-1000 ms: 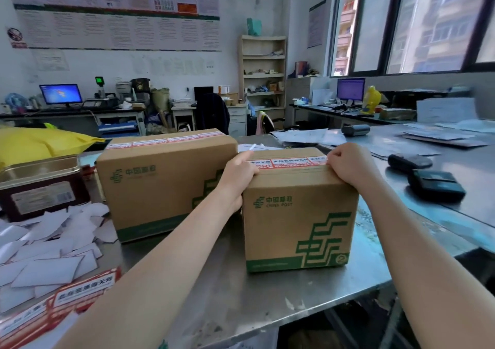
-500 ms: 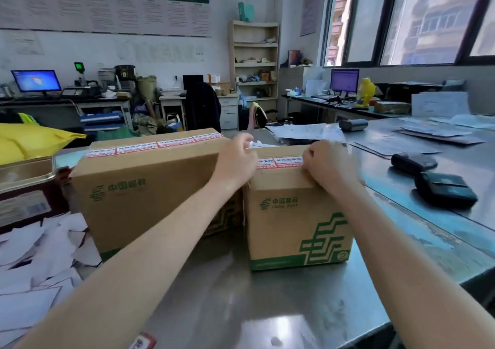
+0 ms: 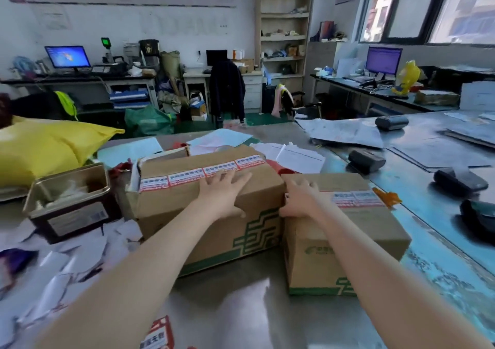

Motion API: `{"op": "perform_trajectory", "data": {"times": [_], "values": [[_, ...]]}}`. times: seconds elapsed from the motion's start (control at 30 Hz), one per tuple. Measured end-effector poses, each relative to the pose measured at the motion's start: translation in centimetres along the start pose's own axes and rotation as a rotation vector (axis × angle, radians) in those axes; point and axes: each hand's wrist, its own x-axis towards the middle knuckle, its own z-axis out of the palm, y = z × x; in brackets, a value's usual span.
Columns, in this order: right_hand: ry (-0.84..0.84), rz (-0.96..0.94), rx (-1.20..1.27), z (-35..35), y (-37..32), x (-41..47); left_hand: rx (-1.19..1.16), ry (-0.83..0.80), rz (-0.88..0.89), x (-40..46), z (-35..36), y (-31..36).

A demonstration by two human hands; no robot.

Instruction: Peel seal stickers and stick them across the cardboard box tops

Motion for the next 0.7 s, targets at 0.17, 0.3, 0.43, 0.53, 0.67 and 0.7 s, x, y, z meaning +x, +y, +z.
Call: {"op": "perform_trajectory", "data": {"times": [0.17,0.3,0.43,0.53,0.67,0.7], "values": [[0.032,-0.112,0.009,-0.6,0.2,-1.3,-0.019,-0.038,0.046,-0.8,-0.1,-0.5],[0.007,-0.205,0.020,-1.5,0.6,-1.4,0.010,-0.057,0.084,-2.1,-0.4,-1.3],[-0.022,-0.216,0.016,-1.9,1.2,-1.1,0.001,-0.082,0.087,-3.5,-0.8,-2.1],[-0.075,-0.212,0.086,-3.0,0.5,-0.7,-0.095,-0.140,0.037,-4.5,-2.1,-2.7],[0.007,-0.246,0.231,-6.4,-3.1,0.0,-0.323,-0.168,-0.044,-5.5,-5.7,-3.5],[0.040,-0.273,0.267,-7.1,-4.0,0.0,-0.375,-0.178,-0.075,-5.7,-6.5,-3.6]]}}
